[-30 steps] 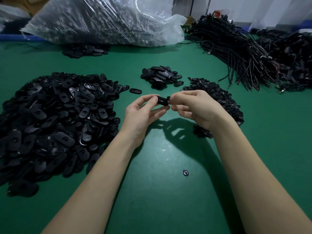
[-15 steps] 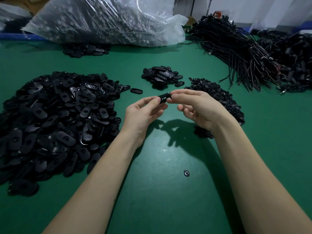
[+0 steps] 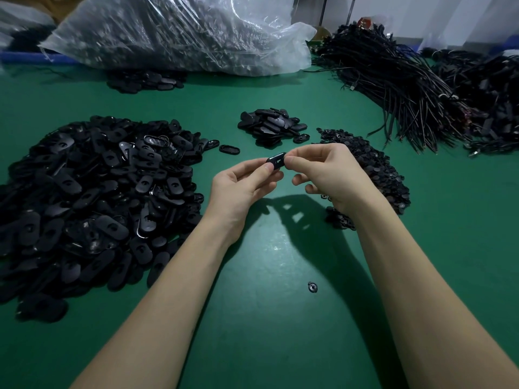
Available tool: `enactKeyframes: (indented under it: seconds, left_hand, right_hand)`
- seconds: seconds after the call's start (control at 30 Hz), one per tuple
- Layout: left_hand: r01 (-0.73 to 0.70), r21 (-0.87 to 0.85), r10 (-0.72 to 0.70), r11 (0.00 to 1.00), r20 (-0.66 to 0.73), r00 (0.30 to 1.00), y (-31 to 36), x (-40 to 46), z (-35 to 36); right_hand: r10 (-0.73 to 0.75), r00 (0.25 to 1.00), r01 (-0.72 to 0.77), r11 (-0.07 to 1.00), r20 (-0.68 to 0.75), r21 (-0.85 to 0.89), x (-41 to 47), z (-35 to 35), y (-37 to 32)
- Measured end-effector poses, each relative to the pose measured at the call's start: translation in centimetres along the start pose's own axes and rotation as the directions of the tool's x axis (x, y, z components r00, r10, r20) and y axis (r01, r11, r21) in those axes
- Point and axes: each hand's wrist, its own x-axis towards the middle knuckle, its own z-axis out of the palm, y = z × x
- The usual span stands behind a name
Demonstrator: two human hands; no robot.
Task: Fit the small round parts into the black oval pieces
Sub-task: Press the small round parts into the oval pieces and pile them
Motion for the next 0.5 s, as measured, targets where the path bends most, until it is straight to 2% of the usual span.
enactKeyframes:
  seconds: [0.27, 0.5]
  left_hand:
    - [-0.026, 0.018, 0.025, 1.0, 0.018, 1.0, -0.24, 0.0, -0.01]
    - [-0.061, 0.062, 0.06, 0.996, 0.013, 0.998, -0.62, 0.15, -0.1]
  right_hand:
    - [-0.099, 0.994, 0.087, 0.977, -0.052, -0.194, 0.26, 0.31, 0.21]
    - [-0.092, 0.994, 0.077, 0.975, -0.066, -0.207, 0.53, 0.3, 0.71]
